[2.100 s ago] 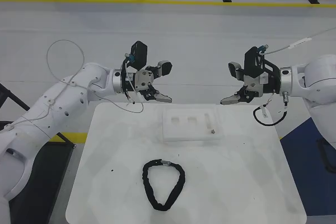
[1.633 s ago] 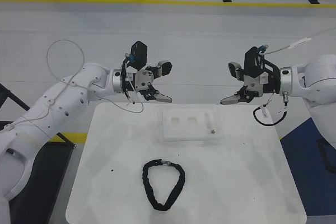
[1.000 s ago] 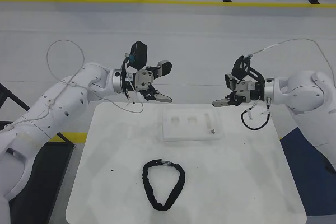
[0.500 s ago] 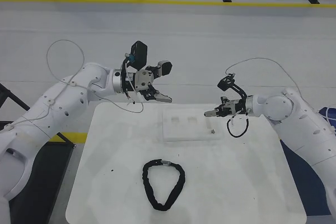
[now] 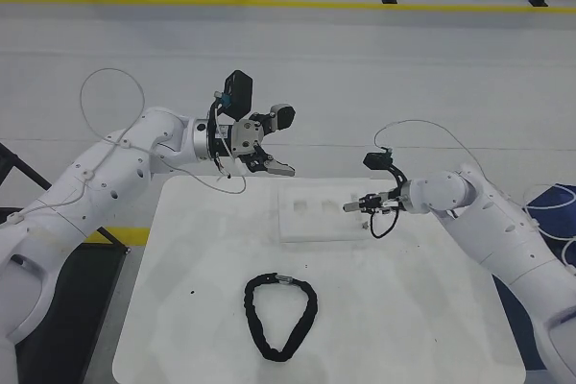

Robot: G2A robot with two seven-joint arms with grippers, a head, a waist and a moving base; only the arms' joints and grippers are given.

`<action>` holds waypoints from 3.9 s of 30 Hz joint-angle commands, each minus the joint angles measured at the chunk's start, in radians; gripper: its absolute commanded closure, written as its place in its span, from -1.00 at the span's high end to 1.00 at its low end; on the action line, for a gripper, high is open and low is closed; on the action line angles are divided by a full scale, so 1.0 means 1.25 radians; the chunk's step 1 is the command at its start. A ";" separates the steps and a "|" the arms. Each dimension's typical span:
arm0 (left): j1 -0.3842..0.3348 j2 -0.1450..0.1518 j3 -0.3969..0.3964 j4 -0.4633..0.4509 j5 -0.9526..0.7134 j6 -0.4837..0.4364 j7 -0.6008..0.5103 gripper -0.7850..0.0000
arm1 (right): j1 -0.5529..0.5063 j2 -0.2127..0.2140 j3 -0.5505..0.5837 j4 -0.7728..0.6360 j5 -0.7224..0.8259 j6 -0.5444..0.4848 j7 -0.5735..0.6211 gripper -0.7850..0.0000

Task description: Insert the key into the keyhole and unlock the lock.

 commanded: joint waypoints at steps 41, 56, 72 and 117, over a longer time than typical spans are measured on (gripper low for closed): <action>0.000 0.000 0.000 0.000 0.000 0.000 0.000 1.00 | -0.006 -0.048 -0.048 0.026 -0.145 0.033 0.029 1.00; 0.000 0.000 0.000 0.000 0.000 0.000 0.000 1.00 | 0.001 -0.087 -0.057 0.072 -0.185 0.112 0.035 -0.04; 0.000 0.000 0.000 0.000 0.000 0.000 0.000 1.00 | 0.000 -0.116 -0.055 0.103 -0.222 0.153 0.061 -0.50; 0.000 0.000 0.000 0.000 0.000 0.000 0.000 1.00 | 0.026 -0.172 -0.010 0.149 -0.336 0.233 0.055 -1.00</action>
